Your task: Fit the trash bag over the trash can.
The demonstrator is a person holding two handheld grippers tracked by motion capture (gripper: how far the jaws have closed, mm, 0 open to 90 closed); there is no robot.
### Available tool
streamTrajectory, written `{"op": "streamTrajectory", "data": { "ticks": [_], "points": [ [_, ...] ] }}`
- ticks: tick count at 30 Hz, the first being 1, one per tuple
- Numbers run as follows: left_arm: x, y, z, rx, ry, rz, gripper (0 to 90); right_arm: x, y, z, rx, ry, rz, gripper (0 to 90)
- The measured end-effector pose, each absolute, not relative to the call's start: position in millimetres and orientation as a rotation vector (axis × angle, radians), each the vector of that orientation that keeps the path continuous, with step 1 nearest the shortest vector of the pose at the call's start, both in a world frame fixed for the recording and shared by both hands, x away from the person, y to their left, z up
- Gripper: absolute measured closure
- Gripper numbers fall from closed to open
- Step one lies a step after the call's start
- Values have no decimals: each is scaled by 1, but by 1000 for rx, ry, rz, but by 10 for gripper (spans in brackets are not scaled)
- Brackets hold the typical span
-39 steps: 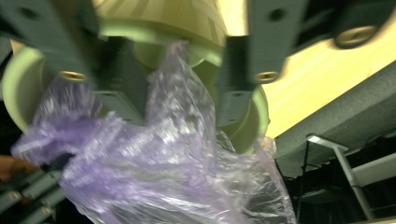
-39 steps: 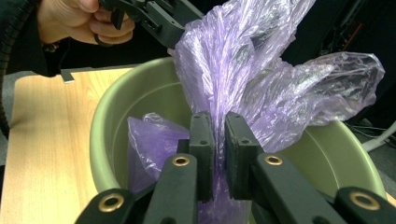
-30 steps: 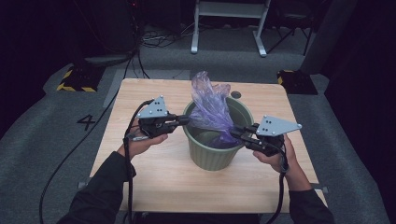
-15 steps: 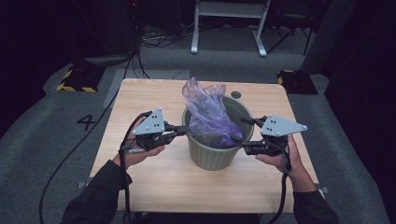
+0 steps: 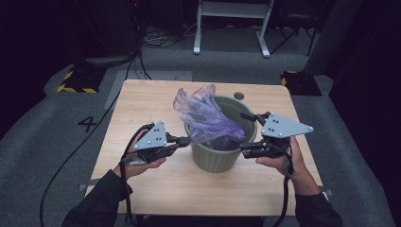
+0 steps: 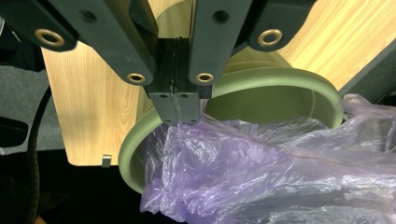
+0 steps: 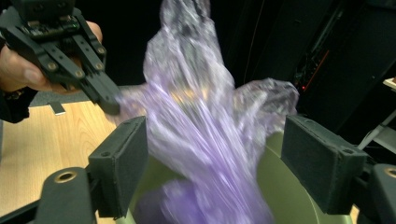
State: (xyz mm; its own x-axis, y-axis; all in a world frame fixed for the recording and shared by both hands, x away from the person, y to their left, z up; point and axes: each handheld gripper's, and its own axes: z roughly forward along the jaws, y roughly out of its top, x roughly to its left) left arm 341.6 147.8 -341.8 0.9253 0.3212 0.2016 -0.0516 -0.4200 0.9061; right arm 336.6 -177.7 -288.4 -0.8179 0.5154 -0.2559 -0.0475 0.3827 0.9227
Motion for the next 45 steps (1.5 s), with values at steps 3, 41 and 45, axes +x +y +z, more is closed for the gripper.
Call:
{"op": "streamTrajectory", "data": {
  "ticks": [3, 41, 45],
  "points": [
    [340, 145, -342, 1977, 183, 421, 897, 338, -164, -283, 396, 2154, 1428, 242],
    [325, 147, -369, 2011, 187, 473, 897, 302, -239, -352, 456, 2171, 1482, 898],
    [325, 144, -375, 2018, 186, 465, 897, 302, -246, -363, 478, 2174, 1477, 894]
  ]
}}
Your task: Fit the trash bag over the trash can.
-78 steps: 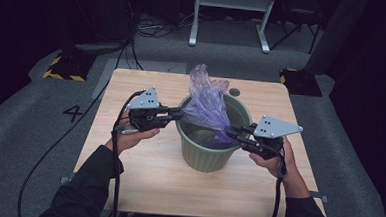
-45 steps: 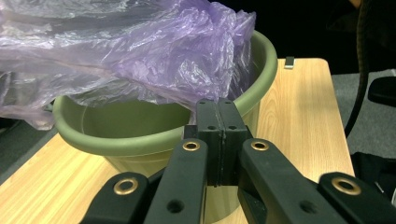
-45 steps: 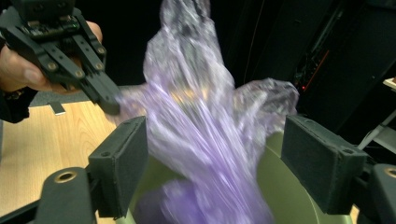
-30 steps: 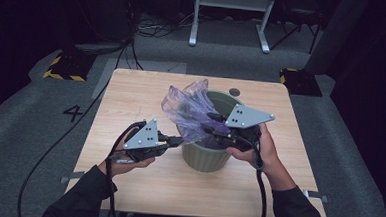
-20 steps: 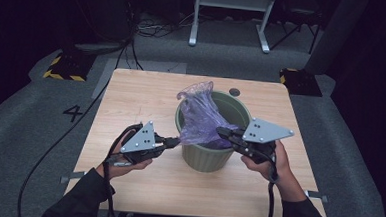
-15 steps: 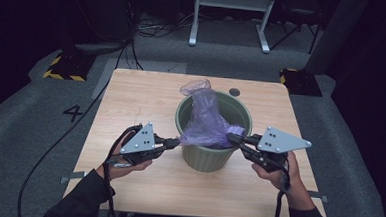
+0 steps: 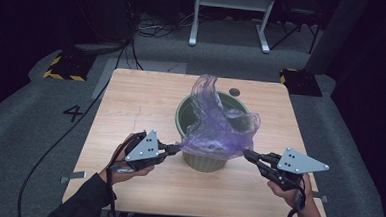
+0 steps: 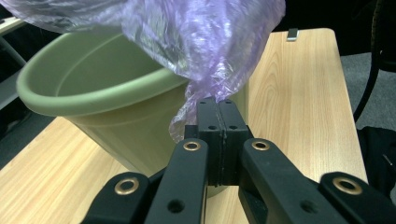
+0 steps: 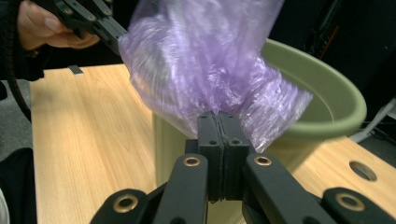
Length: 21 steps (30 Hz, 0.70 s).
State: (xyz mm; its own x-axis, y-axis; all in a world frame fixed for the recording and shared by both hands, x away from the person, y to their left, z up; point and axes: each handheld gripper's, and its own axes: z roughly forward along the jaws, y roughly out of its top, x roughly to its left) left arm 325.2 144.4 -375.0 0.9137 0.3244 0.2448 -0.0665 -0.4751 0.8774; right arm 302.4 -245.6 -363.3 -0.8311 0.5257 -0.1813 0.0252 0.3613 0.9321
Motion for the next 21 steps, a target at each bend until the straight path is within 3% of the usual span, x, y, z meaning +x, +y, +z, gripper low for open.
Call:
{"op": "streamTrajectory", "data": {
  "ticks": [5, 9, 15, 21],
  "points": [
    [325, 140, -381, 2027, 187, 462, 896, 310, -248, -379, 525, 2179, 1447, 848],
    [322, 136, -383, 2039, 177, 482, 897, 310, -249, -378, 540, 2152, 1465, 542],
    [319, 133, -383, 2056, 158, 496, 897, 295, -250, -352, 493, 2066, 1489, 304],
    [319, 130, -384, 2066, 151, 484, 896, 287, -244, -322, 444, 2001, 1527, 259]
  ]
}}
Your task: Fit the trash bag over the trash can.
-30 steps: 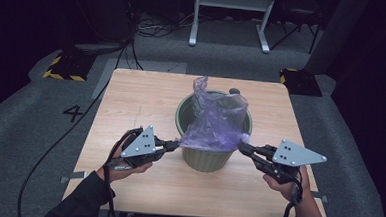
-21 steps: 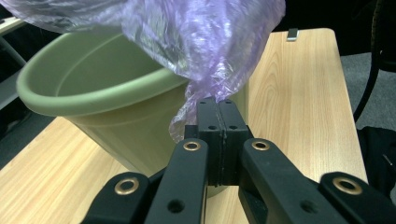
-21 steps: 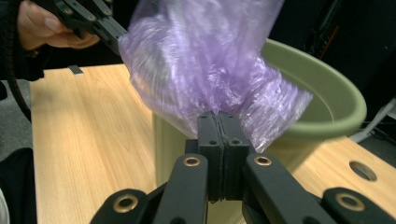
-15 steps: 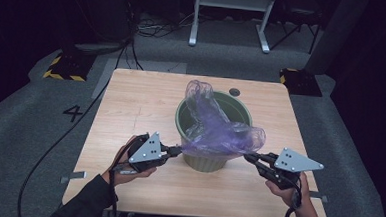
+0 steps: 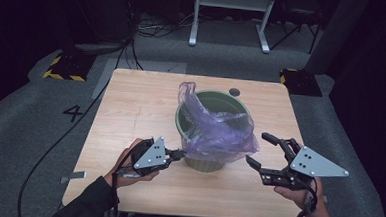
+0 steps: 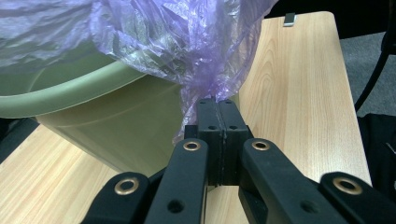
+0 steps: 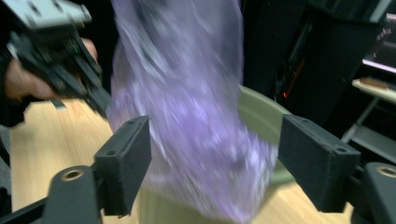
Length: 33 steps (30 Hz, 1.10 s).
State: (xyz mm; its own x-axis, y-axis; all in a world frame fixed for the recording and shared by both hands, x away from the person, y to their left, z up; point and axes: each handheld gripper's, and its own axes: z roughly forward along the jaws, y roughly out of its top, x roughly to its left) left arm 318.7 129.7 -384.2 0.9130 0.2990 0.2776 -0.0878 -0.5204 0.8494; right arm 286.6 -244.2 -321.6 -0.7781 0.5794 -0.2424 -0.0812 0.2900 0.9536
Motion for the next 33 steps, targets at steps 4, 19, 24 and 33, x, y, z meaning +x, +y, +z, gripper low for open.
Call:
{"op": "streamTrajectory", "data": {
  "ticks": [4, 19, 24, 33],
  "points": [
    [319, 126, -386, 2074, 146, 479, 896, 291, -232, -307, 470, 2008, 1523, 245],
    [314, 109, -394, 2109, 103, 439, 890, 277, -194, -307, 522, 2016, 1448, 359],
    [313, 103, -396, 2114, 104, 442, 825, 289, -193, -323, 523, 2067, 1430, 690],
    [306, 110, -399, 2072, 106, 411, 618, 299, -213, -342, 568, 2070, 1472, 898]
  ]
}}
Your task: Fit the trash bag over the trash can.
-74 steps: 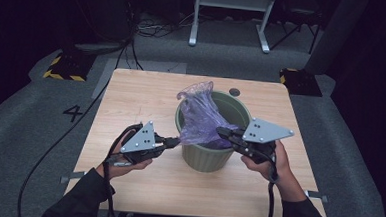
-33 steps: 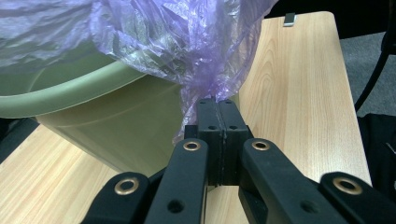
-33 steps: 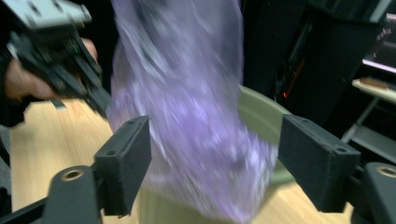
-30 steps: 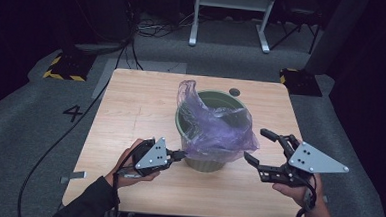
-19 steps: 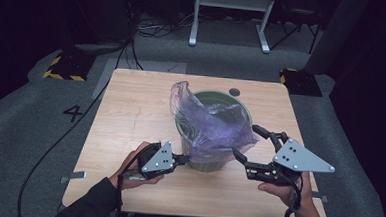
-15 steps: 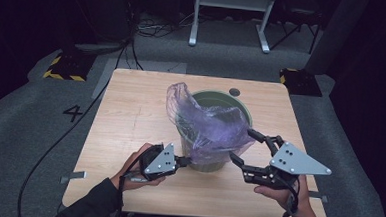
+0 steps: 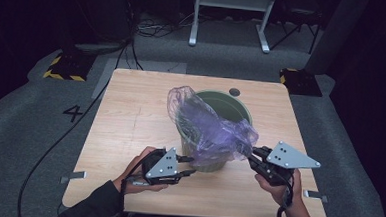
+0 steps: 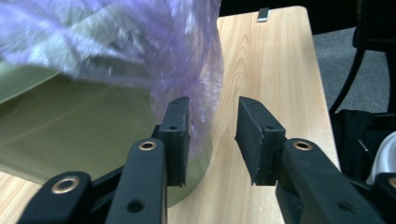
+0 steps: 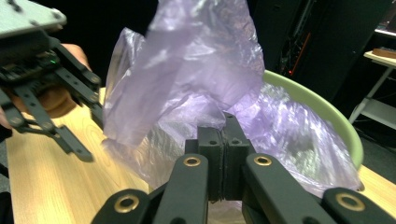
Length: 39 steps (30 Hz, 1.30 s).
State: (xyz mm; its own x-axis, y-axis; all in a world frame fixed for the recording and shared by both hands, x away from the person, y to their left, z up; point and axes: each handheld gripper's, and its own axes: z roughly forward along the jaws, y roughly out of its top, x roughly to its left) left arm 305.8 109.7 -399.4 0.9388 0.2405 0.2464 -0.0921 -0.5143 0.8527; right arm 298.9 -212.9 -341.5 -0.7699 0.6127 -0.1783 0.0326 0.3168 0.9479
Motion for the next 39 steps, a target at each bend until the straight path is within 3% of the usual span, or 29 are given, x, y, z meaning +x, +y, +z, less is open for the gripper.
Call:
{"op": "streamTrajectory", "data": {
  "ticks": [7, 15, 18, 25, 32, 33, 35, 39],
  "points": [
    [308, 137, -386, 1924, 275, 373, 284, 302, -224, -345, 559, 2057, 1500, 898],
    [328, 160, -359, 1775, 367, 390, 173, 305, -222, -345, 465, 2077, 1547, 898],
    [341, 157, -360, 1766, 374, 430, 173, 304, -218, -343, 437, 2090, 1525, 898],
    [362, 162, -362, 1716, 475, 324, 177, 304, -209, -344, 391, 2118, 1494, 889],
    [383, 163, -342, 1690, 494, 308, 219, 302, -203, -341, 353, 2116, 1492, 887],
    [388, 162, -341, 1693, 511, 309, 240, 303, -202, -341, 352, 2114, 1491, 887],
    [395, 161, -341, 1700, 535, 321, 388, 303, -202, -341, 352, 2113, 1493, 887],
    [407, 156, -346, 1732, 529, 293, 589, 304, -202, -342, 350, 2107, 1509, 888]
  ]
}}
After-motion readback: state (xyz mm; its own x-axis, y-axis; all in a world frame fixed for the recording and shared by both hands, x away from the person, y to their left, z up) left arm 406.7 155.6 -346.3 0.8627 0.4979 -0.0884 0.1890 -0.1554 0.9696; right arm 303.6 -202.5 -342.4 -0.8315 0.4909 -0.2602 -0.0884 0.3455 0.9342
